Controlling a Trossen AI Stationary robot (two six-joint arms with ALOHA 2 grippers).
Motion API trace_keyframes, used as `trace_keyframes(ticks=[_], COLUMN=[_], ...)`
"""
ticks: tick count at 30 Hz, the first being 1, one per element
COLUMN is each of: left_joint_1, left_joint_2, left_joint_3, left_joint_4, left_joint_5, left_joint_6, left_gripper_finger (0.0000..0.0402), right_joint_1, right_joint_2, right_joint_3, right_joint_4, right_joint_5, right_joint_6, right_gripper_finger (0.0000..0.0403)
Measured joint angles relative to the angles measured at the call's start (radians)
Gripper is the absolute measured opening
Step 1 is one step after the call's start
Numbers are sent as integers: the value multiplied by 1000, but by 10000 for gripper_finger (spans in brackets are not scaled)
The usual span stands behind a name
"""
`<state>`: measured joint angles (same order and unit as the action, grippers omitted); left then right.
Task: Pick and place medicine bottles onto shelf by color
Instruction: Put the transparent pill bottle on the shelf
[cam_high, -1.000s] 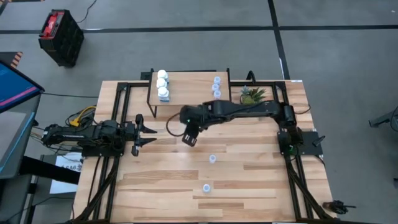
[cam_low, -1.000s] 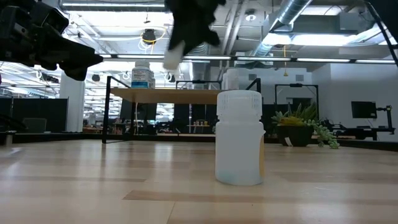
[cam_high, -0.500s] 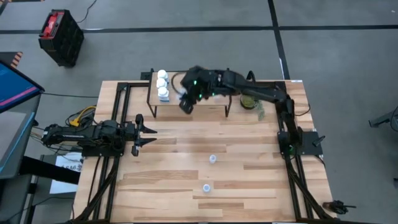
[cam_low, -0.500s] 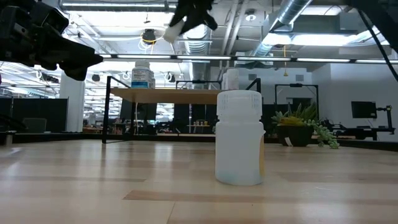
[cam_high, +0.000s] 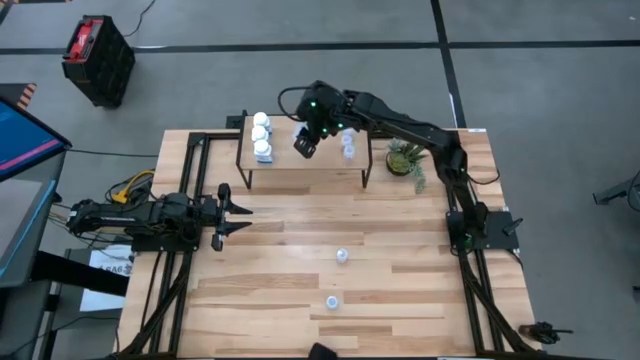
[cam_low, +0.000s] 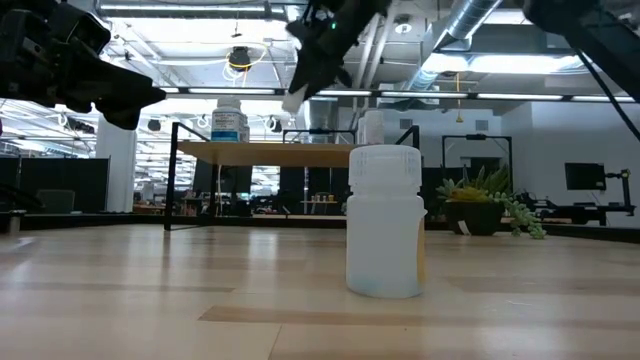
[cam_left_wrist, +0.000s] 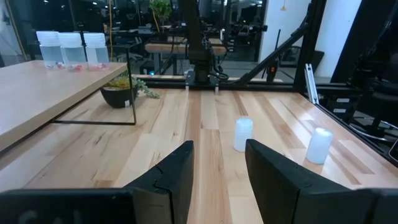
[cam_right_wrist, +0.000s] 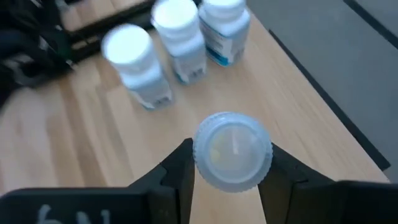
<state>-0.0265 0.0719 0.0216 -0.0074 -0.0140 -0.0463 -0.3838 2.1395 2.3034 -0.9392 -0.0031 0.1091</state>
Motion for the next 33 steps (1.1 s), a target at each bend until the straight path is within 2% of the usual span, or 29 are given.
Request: trace_keyframes(ticks=[16, 22, 33], left_joint_1=[0, 0, 0], left_joint_2=[0, 0, 0], left_joint_3=[0, 0, 0], left_joint_4=[0, 0, 0], left_joint_5=[0, 0, 0], left_joint_6=[-1, -1, 0], left_gripper_finger=[132, 132, 132], right_joint_1=[-32, -32, -41], right_joint_2=[25, 25, 28], right_joint_3=[-1, -1, -50], right_joint_4=[-59, -84, -118], right_joint_5=[2, 2, 1], right_joint_6=[-144, -263, -302], right_gripper_finger=[148, 148, 148])
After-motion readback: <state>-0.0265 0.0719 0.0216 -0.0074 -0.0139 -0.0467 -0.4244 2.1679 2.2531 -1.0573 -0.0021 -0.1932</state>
